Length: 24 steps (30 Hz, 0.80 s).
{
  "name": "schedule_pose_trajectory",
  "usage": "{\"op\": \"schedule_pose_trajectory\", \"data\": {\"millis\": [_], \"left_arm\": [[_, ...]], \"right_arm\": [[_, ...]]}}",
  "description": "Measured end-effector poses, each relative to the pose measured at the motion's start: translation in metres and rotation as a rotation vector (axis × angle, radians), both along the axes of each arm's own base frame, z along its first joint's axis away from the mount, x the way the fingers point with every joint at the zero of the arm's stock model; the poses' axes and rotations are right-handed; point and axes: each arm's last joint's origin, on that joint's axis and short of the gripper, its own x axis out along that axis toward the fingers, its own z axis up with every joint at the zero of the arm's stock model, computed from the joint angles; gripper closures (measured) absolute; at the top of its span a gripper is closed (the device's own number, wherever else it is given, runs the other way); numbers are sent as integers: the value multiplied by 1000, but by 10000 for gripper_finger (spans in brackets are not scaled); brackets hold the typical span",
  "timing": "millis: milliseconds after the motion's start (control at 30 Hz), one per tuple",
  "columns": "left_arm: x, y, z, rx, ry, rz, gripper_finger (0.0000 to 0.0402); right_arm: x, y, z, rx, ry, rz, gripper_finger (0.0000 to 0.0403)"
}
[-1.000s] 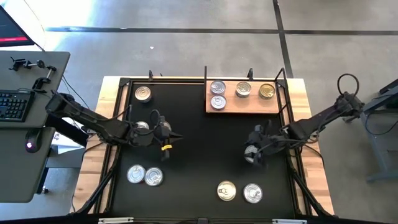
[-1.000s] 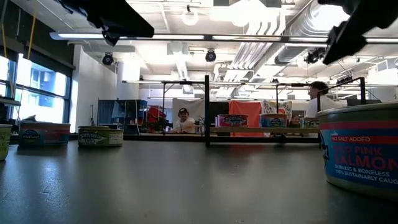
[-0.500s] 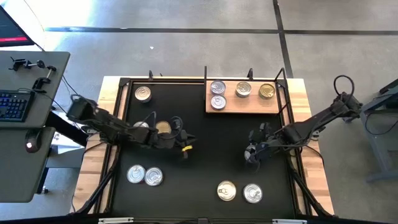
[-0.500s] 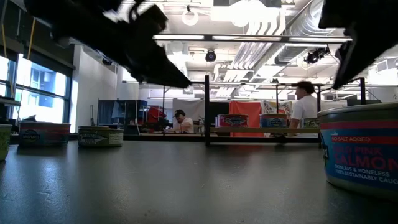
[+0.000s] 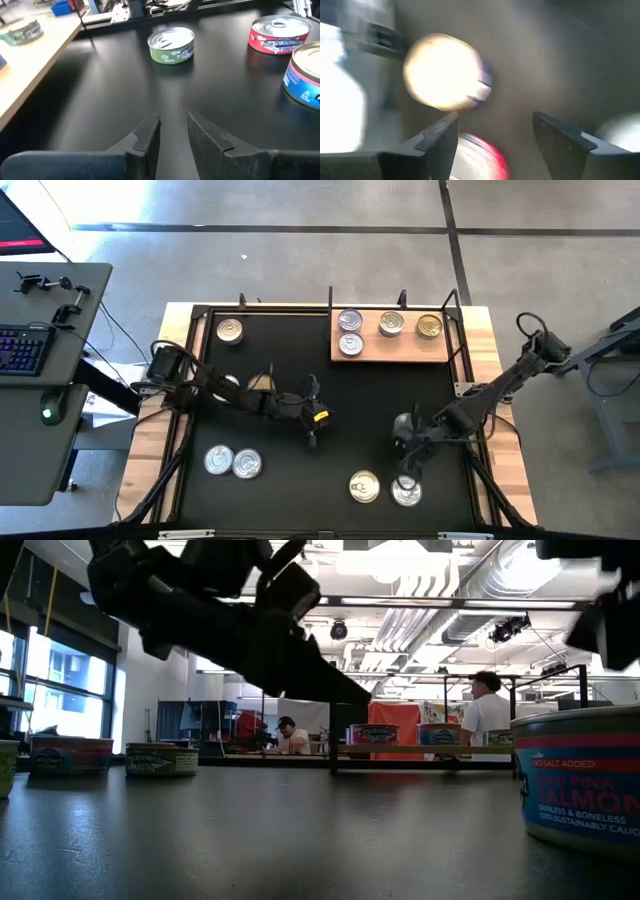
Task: Stack canned seafood by type on shelf
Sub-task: Put the blue-pink tuna can on the shelf
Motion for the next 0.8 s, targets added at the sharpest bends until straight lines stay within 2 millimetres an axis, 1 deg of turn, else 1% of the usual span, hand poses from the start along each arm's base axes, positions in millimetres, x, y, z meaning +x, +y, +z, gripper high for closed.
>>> {"op": "schedule_pose_trajectory", "data": {"millis": [67, 167, 267, 367, 467, 533, 600, 700, 767, 800], "left_arm": [[5, 0, 1, 8, -10, 0, 310], [10, 1, 2, 8, -17, 7, 310], [13, 0, 4, -1, -26, 10, 310], [13, -3, 4, -20, -27, 8, 310], [12, -8, 4, -15, -25, -9, 310], [11, -11, 4, 11, -24, -25, 310], [11, -13, 5, 45, -28, -43, 310], [11, -15, 10, 62, -49, -45, 310], [10, -15, 14, 58, -65, -25, 310], [11, -14, 16, 52, -79, -21, 310]], "right_arm": [[12, 18, 0, 58, -133, 64, 163], [28, 38, -10, 125, -238, 110, 178], [38, 46, -33, 140, -195, 79, 208], [43, 47, -57, 132, -95, 48, 249], [48, 43, -65, 116, -66, 29, 292], [51, 38, -66, 74, -71, 32, 316], [55, 29, -66, -23, -109, 24, 336], [61, 12, -64, -227, -180, 15, 359], [62, -2, -59, -336, -199, 0, 371], [63, -8, -53, -369, -216, -23, 376]]}}
